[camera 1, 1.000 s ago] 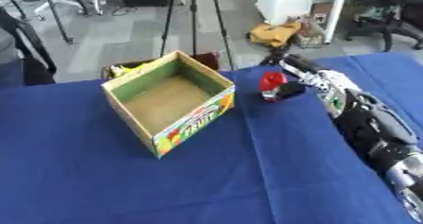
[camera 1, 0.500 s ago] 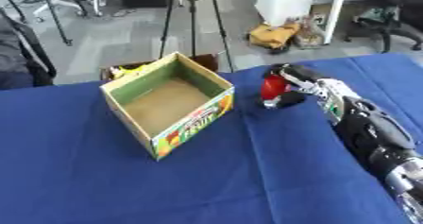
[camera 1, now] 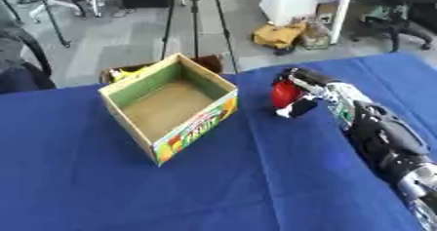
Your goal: Pick up objects on the table and place them in the box.
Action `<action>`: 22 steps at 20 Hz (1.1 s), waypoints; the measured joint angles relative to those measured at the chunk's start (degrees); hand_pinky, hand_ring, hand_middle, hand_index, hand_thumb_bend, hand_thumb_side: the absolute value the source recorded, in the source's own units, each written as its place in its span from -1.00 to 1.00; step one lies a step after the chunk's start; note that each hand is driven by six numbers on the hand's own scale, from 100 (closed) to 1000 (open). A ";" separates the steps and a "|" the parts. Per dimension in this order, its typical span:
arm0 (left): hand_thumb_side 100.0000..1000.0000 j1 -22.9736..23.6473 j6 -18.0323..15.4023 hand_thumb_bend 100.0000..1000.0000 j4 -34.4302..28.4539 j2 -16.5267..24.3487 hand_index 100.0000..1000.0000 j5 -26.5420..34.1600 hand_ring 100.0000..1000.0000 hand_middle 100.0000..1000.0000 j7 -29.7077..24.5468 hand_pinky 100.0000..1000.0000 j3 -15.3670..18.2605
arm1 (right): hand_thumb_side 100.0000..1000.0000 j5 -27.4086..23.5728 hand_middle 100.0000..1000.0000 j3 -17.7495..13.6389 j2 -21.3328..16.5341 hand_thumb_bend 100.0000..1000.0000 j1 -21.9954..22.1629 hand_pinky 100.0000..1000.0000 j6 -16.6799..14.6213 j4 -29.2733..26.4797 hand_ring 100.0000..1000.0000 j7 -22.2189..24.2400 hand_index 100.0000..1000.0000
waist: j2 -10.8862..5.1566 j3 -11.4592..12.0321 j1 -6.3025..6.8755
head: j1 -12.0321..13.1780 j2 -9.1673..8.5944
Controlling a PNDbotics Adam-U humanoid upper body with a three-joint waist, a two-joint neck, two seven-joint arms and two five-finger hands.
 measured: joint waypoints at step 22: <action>0.94 0.20 -0.28 0.14 -0.03 -0.31 0.46 -0.44 0.02 0.08 -0.28 0.01 -0.37 | -1.00 -14.88 0.48 6.41 9.78 -0.89 -10.56 -0.72 -3.02 -13.75 -0.46 12.82 0.54 | -0.65 2.22 -0.73 | -2.24 0.12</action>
